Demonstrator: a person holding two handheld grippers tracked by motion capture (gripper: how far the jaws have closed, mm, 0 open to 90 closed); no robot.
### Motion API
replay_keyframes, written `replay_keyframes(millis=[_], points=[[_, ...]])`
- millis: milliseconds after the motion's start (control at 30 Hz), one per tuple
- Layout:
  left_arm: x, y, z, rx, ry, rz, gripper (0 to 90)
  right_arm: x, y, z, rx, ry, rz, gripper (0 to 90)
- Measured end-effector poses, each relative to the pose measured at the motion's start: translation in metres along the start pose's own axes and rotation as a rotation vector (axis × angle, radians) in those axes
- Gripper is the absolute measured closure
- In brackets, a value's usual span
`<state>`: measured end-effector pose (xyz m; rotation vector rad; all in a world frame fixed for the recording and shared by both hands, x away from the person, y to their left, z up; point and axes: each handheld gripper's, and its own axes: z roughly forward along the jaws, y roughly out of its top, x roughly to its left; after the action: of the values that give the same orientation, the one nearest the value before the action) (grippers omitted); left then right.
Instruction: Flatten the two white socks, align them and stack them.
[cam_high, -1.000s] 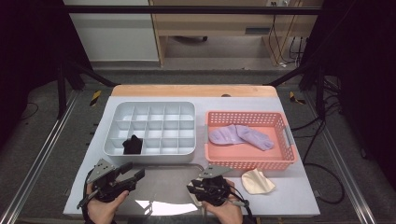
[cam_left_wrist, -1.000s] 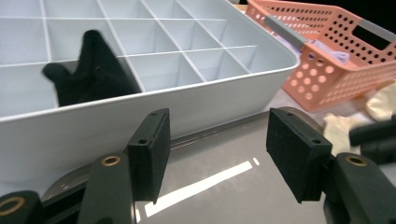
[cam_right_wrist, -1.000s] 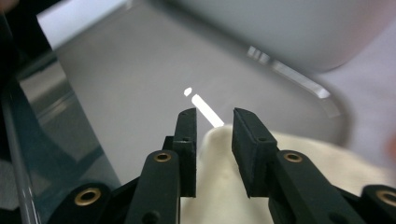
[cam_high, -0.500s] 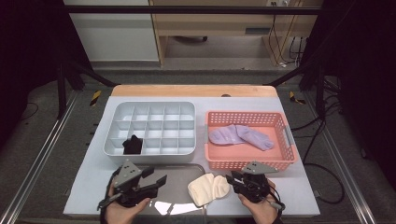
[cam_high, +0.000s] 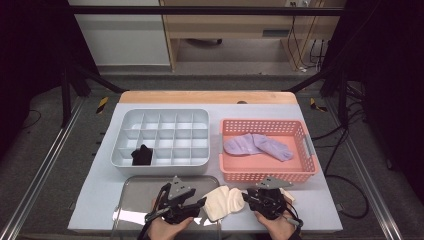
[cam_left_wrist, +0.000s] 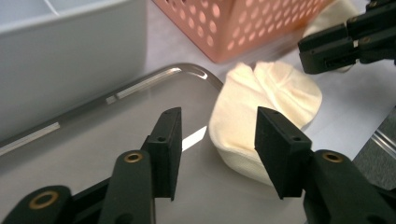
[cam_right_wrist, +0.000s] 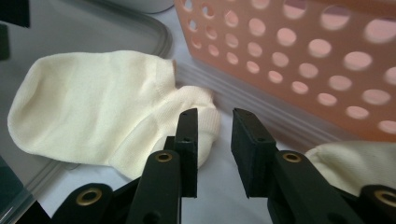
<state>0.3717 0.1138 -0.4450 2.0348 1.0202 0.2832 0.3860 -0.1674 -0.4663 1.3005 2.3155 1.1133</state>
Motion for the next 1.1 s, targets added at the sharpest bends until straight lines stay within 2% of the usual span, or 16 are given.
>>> replay_keyframes(millis=[100, 233, 300, 433, 533, 600, 733, 867, 967, 1100], points=[[-0.004, -0.003, 0.009, 0.029, -0.009, 0.004, 53.6, 0.001, 0.0, 0.003, 0.01, 0.005, -0.002, 73.5], [-0.002, -0.007, 0.016, 0.078, 0.018, 0.015, 58.7, 0.003, -0.002, 0.008, 0.041, 0.01, -0.007, 78.0], [0.0, -0.01, 0.018, 0.095, 0.018, 0.006, 62.0, 0.004, -0.002, 0.01, 0.055, 0.014, -0.015, 80.5], [0.004, -0.014, 0.019, 0.101, 0.009, -0.004, 71.4, 0.007, -0.002, 0.011, 0.068, 0.018, -0.025, 87.1], [0.006, -0.014, 0.019, 0.096, -0.001, 0.0, 81.5, 0.008, -0.001, 0.008, 0.059, 0.026, -0.029, 89.3], [0.007, -0.014, 0.018, 0.09, -0.01, -0.003, 85.3, 0.009, 0.001, 0.003, 0.039, 0.031, -0.028, 89.6], [0.012, -0.013, 0.009, 0.067, -0.025, -0.009, 86.7, 0.014, 0.006, -0.009, -0.011, 0.048, -0.034, 89.8], [0.022, -0.018, -0.007, 0.041, -0.019, -0.017, 86.9, 0.021, 0.009, -0.015, -0.05, 0.079, -0.031, 89.8], [0.033, -0.025, -0.018, 0.032, -0.005, -0.031, 86.9, 0.03, 0.011, -0.013, -0.069, 0.12, -0.026, 89.8], [0.046, -0.033, -0.029, 0.029, 0.017, -0.043, 86.8, 0.043, 0.012, -0.004, -0.051, 0.16, -0.03, 89.9]])
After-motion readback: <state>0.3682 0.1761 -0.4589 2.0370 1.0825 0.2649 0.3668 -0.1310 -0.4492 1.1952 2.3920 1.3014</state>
